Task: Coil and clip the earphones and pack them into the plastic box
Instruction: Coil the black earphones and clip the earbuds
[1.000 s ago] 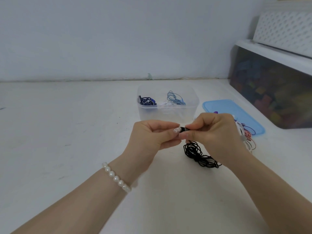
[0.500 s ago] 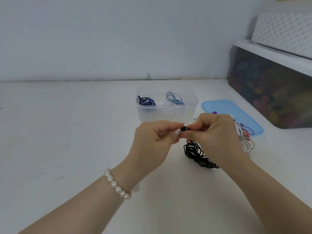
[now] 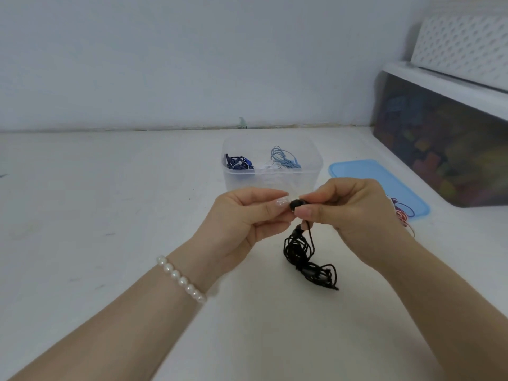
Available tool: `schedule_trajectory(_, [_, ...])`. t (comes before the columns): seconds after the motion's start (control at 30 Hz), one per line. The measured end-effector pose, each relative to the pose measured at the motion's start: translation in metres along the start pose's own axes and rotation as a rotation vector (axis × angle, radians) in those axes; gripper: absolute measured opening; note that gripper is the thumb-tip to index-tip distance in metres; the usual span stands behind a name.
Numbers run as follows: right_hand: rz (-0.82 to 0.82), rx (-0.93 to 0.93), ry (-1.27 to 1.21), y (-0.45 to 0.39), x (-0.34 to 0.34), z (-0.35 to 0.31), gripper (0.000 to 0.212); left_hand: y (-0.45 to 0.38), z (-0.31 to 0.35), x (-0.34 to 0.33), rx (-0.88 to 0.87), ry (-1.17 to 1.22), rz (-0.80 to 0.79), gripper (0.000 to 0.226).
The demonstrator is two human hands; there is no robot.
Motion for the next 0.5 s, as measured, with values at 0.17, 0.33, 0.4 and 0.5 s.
schedule_trajectory(0.17, [-0.082, -0.038, -0.015, -0.0002, -0.0001, 0.0025, 0.015, -0.0002, -0.0022, -0.0014, 0.043, 0.041, -0.052, 0.016])
schedule_trajectory(0.33, [-0.095, -0.078, -0.034, -0.0021, 0.0006, 0.0036, 0.017, 0.0001, -0.0049, -0.0007, -0.103, -0.056, -0.039, 0.018])
schedule_trajectory(0.4, [-0.054, -0.061, 0.036, -0.002, 0.0016, 0.0036, 0.019, 0.0003, -0.0055, 0.0005, -0.116, -0.098, -0.05, 0.017])
schedule_trajectory(0.5, [-0.007, -0.026, 0.159, -0.0015, 0.0024, 0.0024, 0.014, 0.0007, -0.0061, 0.0031, -0.064, -0.116, -0.062, 0.016])
Point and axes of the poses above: each hand's wrist, its own y-axis away from the middle knuckle, its own x-axis out of the back of the hand, z = x × y, the point moved 1 cm from there along -y, towards the middle knuckle, and after that the axes turned 15 degrees about -x, right-handed, at the moved point
